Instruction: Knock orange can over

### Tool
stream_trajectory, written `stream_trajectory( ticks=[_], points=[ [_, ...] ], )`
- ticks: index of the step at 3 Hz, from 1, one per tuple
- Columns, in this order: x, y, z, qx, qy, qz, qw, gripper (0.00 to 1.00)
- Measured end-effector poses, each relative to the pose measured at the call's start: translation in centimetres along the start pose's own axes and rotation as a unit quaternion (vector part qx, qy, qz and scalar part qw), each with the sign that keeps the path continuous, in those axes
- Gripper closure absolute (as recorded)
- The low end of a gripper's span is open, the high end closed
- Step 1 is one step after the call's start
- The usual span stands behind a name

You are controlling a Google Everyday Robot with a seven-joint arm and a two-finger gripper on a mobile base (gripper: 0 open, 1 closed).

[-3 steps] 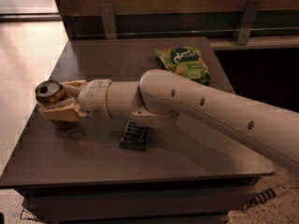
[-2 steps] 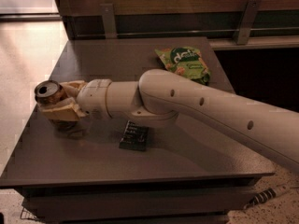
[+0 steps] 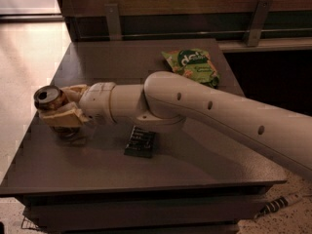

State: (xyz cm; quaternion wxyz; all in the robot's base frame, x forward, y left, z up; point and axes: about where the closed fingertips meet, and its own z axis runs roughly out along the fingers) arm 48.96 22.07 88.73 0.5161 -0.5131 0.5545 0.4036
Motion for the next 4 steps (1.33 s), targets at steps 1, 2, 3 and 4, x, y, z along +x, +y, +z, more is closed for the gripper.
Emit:
stream_trajectory(
  ticks=[1,2,3,4],
  points=[
    [-0.6,-0.3,-0.9,-0.004,0.028,0.007,0.9996,1.00],
    [-3.0,0.1,-1.4,-0.026,0.069,-0.015,0.9972,1.00],
    [-4.2,-0.1,-2.0,-0.059,0.138,-0.037,0.9880,1.00],
    [-3.5,-2.3,-3.4,-0.057,0.215,-0.035,0.9743,1.00]
  ],
)
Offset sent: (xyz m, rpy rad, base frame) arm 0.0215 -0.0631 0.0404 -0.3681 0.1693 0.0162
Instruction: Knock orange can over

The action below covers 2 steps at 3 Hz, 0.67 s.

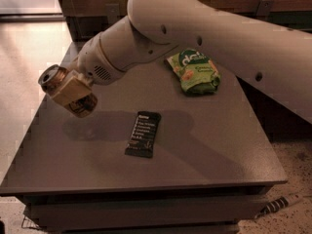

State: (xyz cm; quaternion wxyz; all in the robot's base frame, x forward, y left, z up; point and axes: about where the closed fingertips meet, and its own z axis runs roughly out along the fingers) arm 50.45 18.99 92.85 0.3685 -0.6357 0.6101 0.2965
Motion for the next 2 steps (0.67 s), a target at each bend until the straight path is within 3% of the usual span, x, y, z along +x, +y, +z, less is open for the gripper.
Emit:
stream_trajectory(
  ticks=[1,2],
  points=[
    [2.3,-1.9,-0.7,0.018,0.070,0.037,0.9967,1.00],
    [4.5,-2.8,-0.5,0.045,0.130,0.072,0.9878,1.00]
  ],
)
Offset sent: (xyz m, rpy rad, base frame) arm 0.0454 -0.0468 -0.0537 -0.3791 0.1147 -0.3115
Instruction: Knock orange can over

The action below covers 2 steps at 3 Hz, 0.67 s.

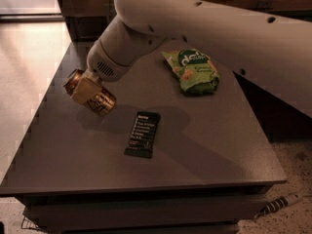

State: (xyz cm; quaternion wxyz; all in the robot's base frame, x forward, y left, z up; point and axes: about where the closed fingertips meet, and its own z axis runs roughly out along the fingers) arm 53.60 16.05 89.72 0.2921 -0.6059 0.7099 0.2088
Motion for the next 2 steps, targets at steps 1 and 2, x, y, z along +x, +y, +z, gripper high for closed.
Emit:
stream_trajectory(
  ticks=[1,2],
  points=[
    [1.2,0.3,2.9,0.014,0.074,0.015,0.9970,1.00],
    [1.1,1.4,5.4,-0.005,0.123,0.004,0.9924,1.00]
  ],
)
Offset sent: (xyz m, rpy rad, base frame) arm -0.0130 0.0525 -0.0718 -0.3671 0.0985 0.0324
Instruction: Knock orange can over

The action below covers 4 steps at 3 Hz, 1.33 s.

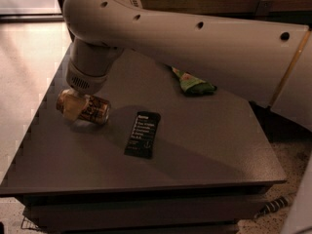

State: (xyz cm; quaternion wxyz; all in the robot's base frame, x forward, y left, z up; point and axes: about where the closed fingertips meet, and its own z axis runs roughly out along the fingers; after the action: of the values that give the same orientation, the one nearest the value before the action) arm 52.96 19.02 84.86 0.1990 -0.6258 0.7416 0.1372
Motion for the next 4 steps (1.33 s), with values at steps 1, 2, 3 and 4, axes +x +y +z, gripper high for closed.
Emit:
stream_trajectory(
  ticks=[1,2,3,4],
  points=[
    [-1.25,1.36,3.07,-0.038,0.033,-0.021,0.9985,0.83],
    [-1.47,1.62,3.39,-0.045,0.038,-0.024,0.9980,0.51],
    [-1.47,1.62,3.39,-0.045,0.038,-0.024,0.9980,0.29],
    [-1.50,1.72,3.44,-0.045,0.039,-0.025,0.9979,0.05]
  ],
)
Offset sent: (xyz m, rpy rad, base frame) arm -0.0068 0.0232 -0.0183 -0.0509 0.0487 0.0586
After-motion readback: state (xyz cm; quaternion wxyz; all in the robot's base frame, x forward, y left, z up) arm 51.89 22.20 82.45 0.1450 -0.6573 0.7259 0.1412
